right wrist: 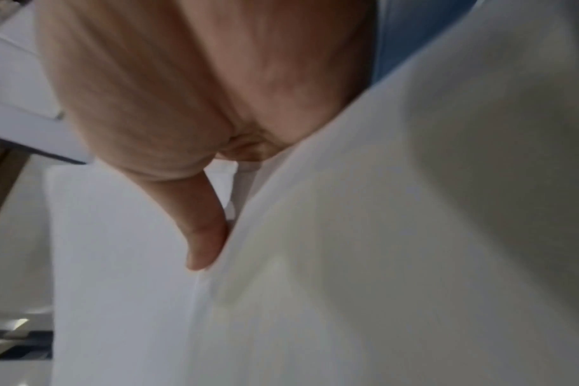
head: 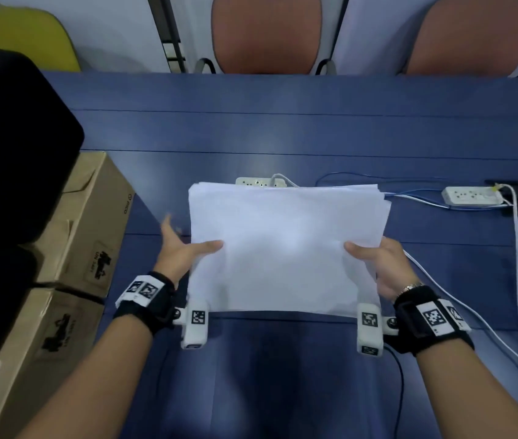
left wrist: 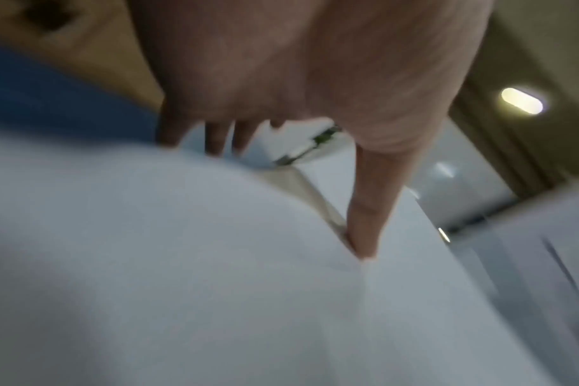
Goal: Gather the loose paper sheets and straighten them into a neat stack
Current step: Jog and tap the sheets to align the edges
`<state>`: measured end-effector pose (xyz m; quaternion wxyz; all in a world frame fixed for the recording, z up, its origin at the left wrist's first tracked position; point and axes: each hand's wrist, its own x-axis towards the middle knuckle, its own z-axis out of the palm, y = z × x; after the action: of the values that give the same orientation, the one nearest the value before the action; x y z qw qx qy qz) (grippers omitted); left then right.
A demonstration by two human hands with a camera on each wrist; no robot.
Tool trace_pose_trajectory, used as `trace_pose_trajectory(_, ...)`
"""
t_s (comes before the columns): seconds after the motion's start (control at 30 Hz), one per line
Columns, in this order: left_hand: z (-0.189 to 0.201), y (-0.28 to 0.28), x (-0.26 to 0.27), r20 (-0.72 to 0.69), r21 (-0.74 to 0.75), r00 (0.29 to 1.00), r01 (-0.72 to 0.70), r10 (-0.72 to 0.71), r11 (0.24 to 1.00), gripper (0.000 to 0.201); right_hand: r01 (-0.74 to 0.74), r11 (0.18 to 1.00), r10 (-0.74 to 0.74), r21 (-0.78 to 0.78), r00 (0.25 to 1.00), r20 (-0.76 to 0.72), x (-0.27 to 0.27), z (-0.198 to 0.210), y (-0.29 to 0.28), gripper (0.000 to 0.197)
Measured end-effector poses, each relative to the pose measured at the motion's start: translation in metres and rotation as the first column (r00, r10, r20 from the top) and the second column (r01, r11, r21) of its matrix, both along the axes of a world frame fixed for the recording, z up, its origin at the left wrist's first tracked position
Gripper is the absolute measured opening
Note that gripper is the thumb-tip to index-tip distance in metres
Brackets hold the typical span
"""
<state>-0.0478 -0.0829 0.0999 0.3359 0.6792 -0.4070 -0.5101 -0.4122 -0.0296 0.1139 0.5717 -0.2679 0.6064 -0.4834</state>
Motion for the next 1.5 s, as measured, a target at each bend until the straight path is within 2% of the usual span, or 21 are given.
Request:
trace_pose_trajectory(0.03,-0.006,0.002,0.0,-0.206,0.105,0.978,0.038,-0.015,0.994,0.096,0.007,1.0,-0.007,0.02,1.0,0.019,-0.002,-0.006,0.001,0.024)
trace_pose_trajectory(0.07,-0.008,0.002,-0.002,-0.307,0.148,0.951,0.091,-0.042,0.985,0.064,0.017,0.999,-0.017,0.034,1.0,0.024,-0.002,-0.012,0.001,0.026)
trace_pose_trajectory(0.1,-0.011,0.002,-0.006,-0.325,0.139,0.943,0.125,-0.074,0.982,0.045,0.027,0.999,-0.028,0.043,1.0,0.011,-0.002,-0.018,0.001,0.028)
trace_pose_trajectory(0.2,-0.021,-0.004,-0.013,-0.211,-0.029,0.973,0.086,-0.09,0.996,0.033,0.041,0.999,-0.041,-0.003,0.992,-0.122,0.004,-0.03,-0.004,0.022)
trace_pose_trajectory(0.27,-0.024,-0.009,-0.015,-0.217,-0.137,0.974,0.038,-0.068,0.99,0.031,0.075,0.992,-0.091,-0.102,0.983,-0.157,0.009,-0.035,-0.007,0.017)
trace_pose_trajectory(0.37,-0.032,-0.014,-0.012,-0.328,-0.232,0.944,-0.044,-0.035,0.972,0.032,0.148,0.954,-0.173,-0.259,0.982,-0.077,0.013,-0.036,-0.01,0.023)
trace_pose_trajectory(0.47,-0.046,-0.017,-0.004,-0.367,-0.263,0.928,-0.039,-0.062,0.964,0.033,0.107,0.938,-0.135,-0.329,0.989,-0.063,0.01,-0.049,-0.012,0.033)
trace_pose_trajectory(0.63,-0.064,-0.015,0.005,-0.348,-0.293,0.929,0.018,-0.125,0.956,0.045,0.006,0.946,-0.037,-0.324,0.995,-0.091,0.004,-0.072,-0.015,0.04)
trace_pose_trajectory(0.8,-0.059,-0.019,0.002,-0.376,-0.374,0.906,0.044,-0.195,0.926,0.048,-0.04,0.937,0.004,-0.347,0.995,-0.104,0.004,-0.067,-0.02,0.044)
trace_pose_trajectory(0.87,-0.057,-0.019,-0.001,-0.372,-0.384,0.91,0.027,-0.182,0.923,0.048,-0.043,0.941,-0.001,-0.334,0.992,-0.129,0.006,-0.066,-0.02,0.042)
trace_pose_trajectory(0.97,-0.052,-0.017,-0.007,-0.354,-0.424,0.922,-0.008,-0.157,0.906,0.046,-0.007,0.92,-0.065,-0.391,0.983,-0.172,0.014,-0.058,-0.016,0.036)
trace_pose_trajectory(1.13,-0.038,-0.016,-0.013,-0.376,-0.534,0.913,-0.077,-0.155,0.842,0.045,0.145,0.856,-0.239,-0.497,0.962,-0.131,0.022,-0.052,-0.012,0.027)
trace_pose_trajectory(1.27,-0.062,-0.014,-0.01,-0.338,-0.472,0.932,-0.047,-0.132,0.881,0.058,0.108,0.901,-0.208,-0.419,0.958,-0.199,0.019,-0.069,-0.007,0.032)
trace_pose_trajectory(1.37,-0.074,-0.017,-0.004,-0.37,-0.431,0.921,-0.057,-0.119,0.9,0.058,0.052,0.921,-0.15,-0.387,0.962,-0.228,0.01,-0.078,-0.009,0.045)
trace_pose_trajectory(1.5,-0.068,-0.027,-0.011,-0.363,-0.457,0.916,-0.016,-0.17,0.889,0.045,0.036,0.907,-0.137,-0.42,0.967,-0.215,0.01,-0.072,-0.02,0.031)
